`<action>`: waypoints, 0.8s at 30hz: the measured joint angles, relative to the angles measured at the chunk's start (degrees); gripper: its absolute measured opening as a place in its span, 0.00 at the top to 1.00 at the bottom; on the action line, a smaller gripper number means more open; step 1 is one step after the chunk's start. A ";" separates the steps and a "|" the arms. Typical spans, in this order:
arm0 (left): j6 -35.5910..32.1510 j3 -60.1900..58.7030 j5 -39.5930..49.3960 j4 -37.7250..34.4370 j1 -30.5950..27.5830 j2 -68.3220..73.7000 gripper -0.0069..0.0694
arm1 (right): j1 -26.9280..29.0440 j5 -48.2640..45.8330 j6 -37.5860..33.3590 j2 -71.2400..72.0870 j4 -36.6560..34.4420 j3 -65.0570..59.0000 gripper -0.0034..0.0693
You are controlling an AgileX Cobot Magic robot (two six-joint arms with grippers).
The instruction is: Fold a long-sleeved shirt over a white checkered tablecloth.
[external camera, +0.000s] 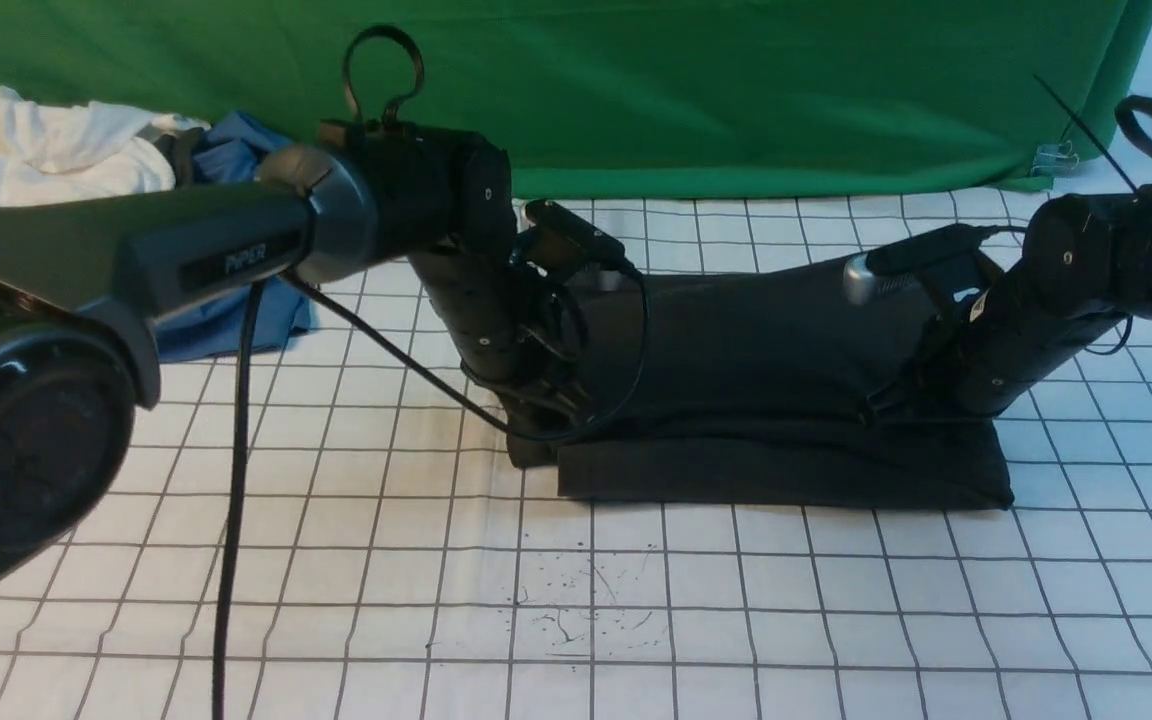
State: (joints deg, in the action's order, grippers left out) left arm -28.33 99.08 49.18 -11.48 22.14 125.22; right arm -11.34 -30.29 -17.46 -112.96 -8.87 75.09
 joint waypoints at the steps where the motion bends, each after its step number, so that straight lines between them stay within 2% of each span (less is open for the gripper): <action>1: 0.59 0.00 0.31 0.50 -0.07 -0.73 0.71 | 0.00 -0.36 0.00 0.65 0.00 0.15 0.93; 6: 4.33 0.31 2.29 7.38 -0.22 -10.35 0.71 | 0.00 -0.48 0.00 9.97 0.06 3.57 0.93; 8: 6.51 0.66 2.81 10.68 -0.22 -18.19 0.71 | 0.00 1.77 0.00 17.81 0.06 5.14 0.93; 9: 6.75 0.72 2.88 10.90 -0.27 -18.20 0.71 | 0.00 1.99 0.00 18.51 0.06 5.21 0.93; 15: 13.46 -0.41 8.01 15.00 -0.33 -38.17 0.71 | 0.00 3.74 -0.17 39.48 0.06 2.83 0.93; 22: 17.06 -16.29 6.46 14.66 -0.33 -57.55 0.82 | 0.00 6.19 -0.21 56.73 0.00 -10.06 0.93; 24: 17.96 -24.34 4.70 13.87 -0.33 -63.89 0.87 | 0.00 7.66 -0.15 61.79 -0.12 -14.95 0.93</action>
State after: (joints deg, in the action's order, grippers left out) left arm -10.37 74.74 53.88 2.39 21.81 61.33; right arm -11.34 -22.63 -17.60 -51.18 -8.99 60.14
